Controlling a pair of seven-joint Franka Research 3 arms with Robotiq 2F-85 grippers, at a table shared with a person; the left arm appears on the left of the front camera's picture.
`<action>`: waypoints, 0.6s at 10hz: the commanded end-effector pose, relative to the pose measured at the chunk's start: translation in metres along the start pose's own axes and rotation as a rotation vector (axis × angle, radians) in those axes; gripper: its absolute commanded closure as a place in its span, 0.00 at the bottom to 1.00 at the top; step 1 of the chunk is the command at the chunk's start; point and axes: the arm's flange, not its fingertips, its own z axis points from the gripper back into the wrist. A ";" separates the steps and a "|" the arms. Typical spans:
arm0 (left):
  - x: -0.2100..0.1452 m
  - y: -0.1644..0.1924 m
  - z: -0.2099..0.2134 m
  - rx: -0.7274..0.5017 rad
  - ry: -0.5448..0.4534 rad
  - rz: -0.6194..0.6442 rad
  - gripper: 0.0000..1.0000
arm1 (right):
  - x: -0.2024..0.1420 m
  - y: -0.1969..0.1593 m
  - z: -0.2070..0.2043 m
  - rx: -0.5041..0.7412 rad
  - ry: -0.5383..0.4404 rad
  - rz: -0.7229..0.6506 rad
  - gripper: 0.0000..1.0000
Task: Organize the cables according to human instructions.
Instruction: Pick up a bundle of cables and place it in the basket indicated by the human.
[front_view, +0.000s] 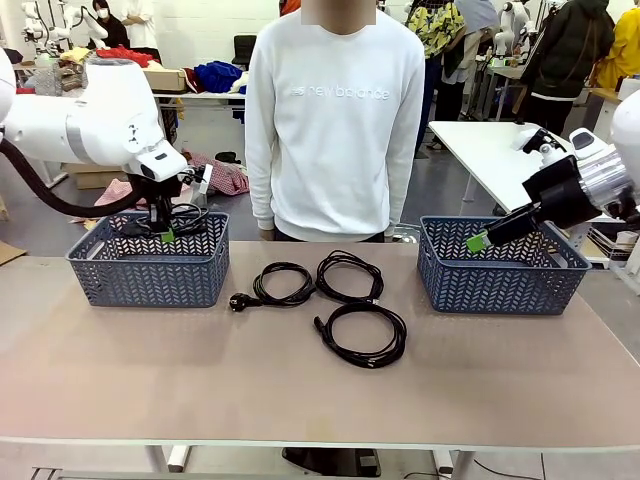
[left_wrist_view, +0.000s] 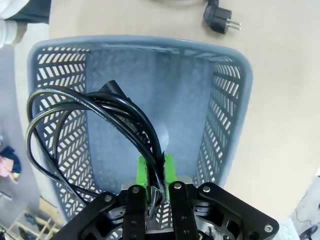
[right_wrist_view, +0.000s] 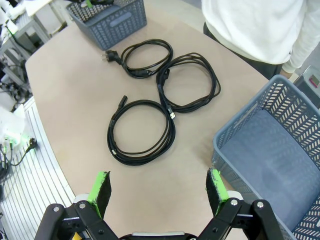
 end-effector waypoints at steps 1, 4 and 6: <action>-0.001 0.007 0.001 0.007 0.017 -0.022 0.85 | 0.001 -0.004 -0.002 0.017 -0.027 0.019 0.00; -0.001 0.010 0.002 -0.012 0.016 -0.023 0.46 | 0.001 -0.004 -0.002 0.017 -0.027 0.019 0.00; -0.001 0.011 0.006 -0.023 0.020 -0.022 0.27 | 0.001 -0.004 -0.002 0.017 -0.027 0.019 0.00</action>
